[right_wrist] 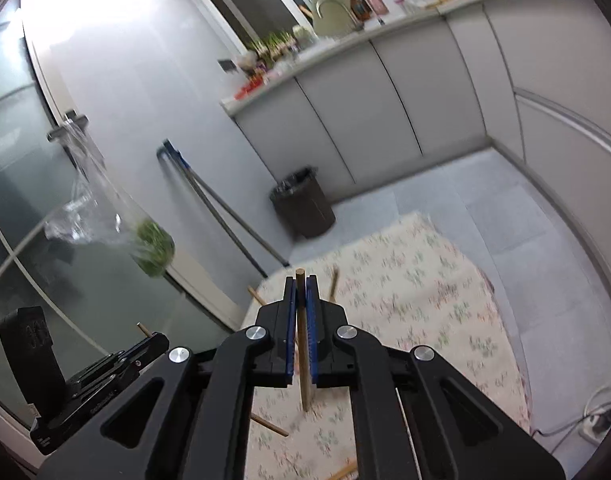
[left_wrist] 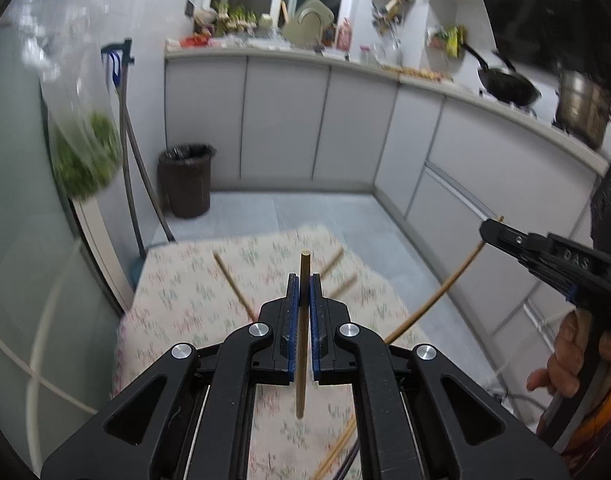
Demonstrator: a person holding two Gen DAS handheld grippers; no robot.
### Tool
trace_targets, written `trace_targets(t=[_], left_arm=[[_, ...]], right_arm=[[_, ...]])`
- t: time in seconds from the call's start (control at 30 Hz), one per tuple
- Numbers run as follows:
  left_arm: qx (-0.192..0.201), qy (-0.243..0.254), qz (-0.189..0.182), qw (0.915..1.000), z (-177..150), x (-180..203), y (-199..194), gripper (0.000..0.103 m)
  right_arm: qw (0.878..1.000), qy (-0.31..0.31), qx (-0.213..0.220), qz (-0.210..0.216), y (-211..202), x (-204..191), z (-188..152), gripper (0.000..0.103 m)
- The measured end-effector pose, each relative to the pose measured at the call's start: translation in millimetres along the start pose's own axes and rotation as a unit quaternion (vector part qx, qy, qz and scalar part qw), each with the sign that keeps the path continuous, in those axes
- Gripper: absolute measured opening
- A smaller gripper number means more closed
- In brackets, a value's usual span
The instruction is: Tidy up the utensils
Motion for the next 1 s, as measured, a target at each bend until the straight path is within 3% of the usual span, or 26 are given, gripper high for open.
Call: trace_targets(t=[0.2,0.3,0.47,0.67,0.73,1.0], left_arm=[[0.024,-0.013,0.021,0.9994,41.8,-15.4,14.2,0.005],[0.020,-0.013,0.027,0.9993,46.5,-19.8,33.6,0.006],[-0.013,-0.028,0.029,0.9991,18.9,-27.5,70.6,0.006],[0.013,-0.073,0.047,0.9961,7.5,-51.2,50.3,0.013],[0.016,-0.082,0.048,0.9953,6.1,-56.3,44.6,0.020],[0.000,-0.096,0.049,0.9942,-2.7,-72.2,44.8,0.024]], right_arm=[[0.999,-0.009,0.031,0.014,12.0,-20.3,27.8,0.005],[0.999,-0.013,0.037,0.012,24.2,-22.5,31.2,0.005],[0.999,-0.023,0.030,0.002,53.1,-17.1,21.6,0.005],[0.999,-0.043,0.023,-0.017,80.7,-18.5,10.0,0.005],[0.998,-0.048,0.019,-0.024,89.1,-19.5,4.9,0.005],[0.996,-0.074,-0.003,-0.053,123.5,-23.2,-20.3,0.005]])
Point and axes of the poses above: each gripper's, at about its wrist camera, not at the fingertips, and y roughly the way its jaws point, x to its right, z to its top, the point moved 9 cm from there along y, roughly the way its jaws point, and after that the axes turned 14 degrees about y, right-handed, at the moved point
